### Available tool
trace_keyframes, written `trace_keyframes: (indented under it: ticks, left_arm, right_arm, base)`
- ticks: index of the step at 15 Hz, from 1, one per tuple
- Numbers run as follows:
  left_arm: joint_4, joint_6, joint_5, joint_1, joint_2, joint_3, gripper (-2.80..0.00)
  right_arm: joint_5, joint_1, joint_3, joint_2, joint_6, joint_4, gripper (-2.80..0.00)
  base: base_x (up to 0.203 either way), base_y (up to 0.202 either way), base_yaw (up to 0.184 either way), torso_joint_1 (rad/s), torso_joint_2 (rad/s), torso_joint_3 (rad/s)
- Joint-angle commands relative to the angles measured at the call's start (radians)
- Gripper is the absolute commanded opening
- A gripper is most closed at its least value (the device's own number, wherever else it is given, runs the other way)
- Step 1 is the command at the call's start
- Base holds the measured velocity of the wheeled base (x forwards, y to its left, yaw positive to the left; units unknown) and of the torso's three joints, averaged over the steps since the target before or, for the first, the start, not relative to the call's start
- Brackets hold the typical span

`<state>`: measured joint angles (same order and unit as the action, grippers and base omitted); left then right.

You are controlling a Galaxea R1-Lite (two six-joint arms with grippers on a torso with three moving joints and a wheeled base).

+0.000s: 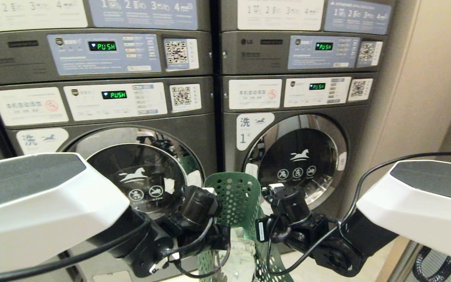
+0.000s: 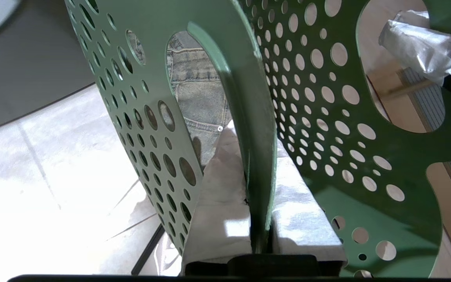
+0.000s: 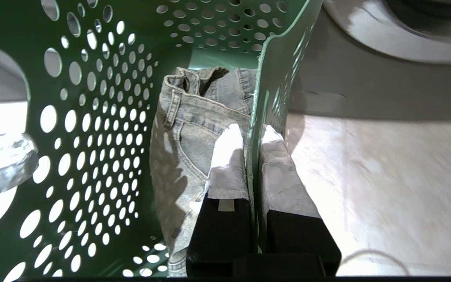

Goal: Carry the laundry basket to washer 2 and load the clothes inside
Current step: Pick up the clothes basket and put it beside the washing machine

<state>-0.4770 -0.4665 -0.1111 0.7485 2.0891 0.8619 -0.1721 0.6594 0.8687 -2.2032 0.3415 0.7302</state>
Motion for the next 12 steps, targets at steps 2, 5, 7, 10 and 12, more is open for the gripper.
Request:
trace_keyframes:
  ticks: [2,5,7,10,12]
  left_arm:
    - [-0.003,-0.001,-0.001,0.0,0.004,0.002,-2.8]
    - [-0.003,-0.001,-0.001,0.002,0.006,0.006,-2.8]
    - [-0.003,-0.003,0.001,0.005,0.015,0.009,-2.8]
    - [-0.006,-0.001,0.002,0.005,0.046,0.036,-2.8]
    - [-0.005,0.002,0.005,0.006,0.061,0.061,-2.8]
  right_arm:
    - [-0.004,0.0,-0.002,-0.001,0.001,0.005,-2.8]
    - [-0.016,0.0,0.0,0.0,-0.001,0.005,-2.8]
    - [-0.033,-0.001,0.0,-0.001,-0.004,-0.001,-2.8]
    - [-0.049,-0.001,0.003,-0.009,-0.003,-0.002,-2.8]
    - [-0.065,-0.001,0.004,-0.009,-0.006,-0.003,-2.8]
  base:
    - [0.003,-0.007,0.178,0.003,0.0,0.001]
    - [0.002,-0.006,0.139,0.002,0.0,0.001]
    - [0.0,-0.003,0.026,0.002,0.0,0.003]
    - [0.0,0.0,0.0,0.0,0.0,0.0]
    - [0.0,0.0,0.0,0.0,0.0,0.0]
